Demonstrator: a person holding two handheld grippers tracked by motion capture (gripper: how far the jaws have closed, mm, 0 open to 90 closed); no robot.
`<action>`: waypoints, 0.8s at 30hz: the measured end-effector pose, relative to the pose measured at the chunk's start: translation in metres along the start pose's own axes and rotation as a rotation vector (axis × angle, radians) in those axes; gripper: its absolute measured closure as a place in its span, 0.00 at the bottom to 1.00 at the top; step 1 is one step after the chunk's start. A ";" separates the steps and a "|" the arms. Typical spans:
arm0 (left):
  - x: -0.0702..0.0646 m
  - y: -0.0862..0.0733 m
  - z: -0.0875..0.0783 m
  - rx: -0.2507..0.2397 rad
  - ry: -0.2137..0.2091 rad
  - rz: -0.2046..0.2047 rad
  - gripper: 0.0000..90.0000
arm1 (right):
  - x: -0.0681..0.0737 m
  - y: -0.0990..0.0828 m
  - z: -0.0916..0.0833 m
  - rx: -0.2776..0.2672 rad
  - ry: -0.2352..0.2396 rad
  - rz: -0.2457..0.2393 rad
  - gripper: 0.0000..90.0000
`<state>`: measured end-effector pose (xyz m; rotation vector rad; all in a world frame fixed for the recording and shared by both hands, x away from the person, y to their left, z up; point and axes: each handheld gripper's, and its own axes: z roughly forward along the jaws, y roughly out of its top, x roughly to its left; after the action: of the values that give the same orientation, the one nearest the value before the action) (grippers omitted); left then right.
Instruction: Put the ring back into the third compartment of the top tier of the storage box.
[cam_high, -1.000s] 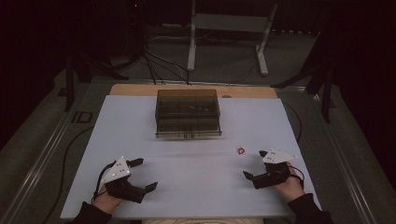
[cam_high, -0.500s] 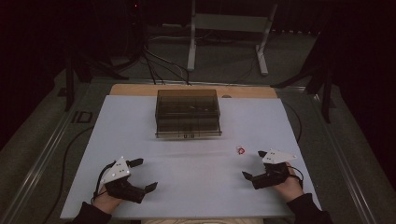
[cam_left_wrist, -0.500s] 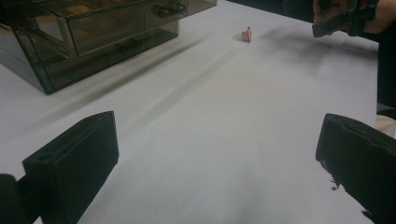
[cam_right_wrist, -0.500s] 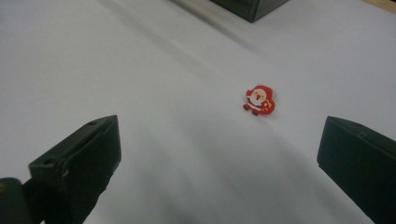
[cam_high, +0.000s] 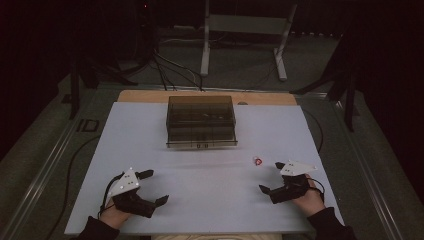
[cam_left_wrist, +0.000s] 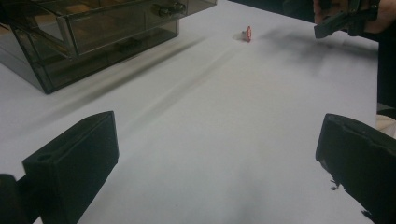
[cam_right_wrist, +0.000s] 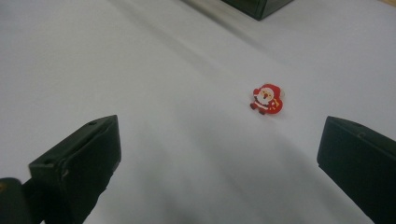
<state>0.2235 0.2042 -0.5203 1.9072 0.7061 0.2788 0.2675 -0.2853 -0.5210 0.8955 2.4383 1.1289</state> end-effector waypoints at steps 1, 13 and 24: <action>0.000 0.000 0.000 -0.001 0.001 -0.001 0.00 | 0.000 0.000 0.000 -0.001 0.003 -0.002 0.00; 0.000 0.000 0.000 -0.004 0.001 -0.001 0.00 | 0.001 0.002 -0.001 -0.003 0.010 -0.009 0.00; 0.001 0.000 0.000 0.001 0.002 -0.002 0.00 | 0.005 0.006 -0.003 -0.006 0.026 -0.025 0.00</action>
<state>0.2240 0.2045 -0.5205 1.9074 0.7094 0.2795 0.2647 -0.2803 -0.5144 0.8509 2.4588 1.1454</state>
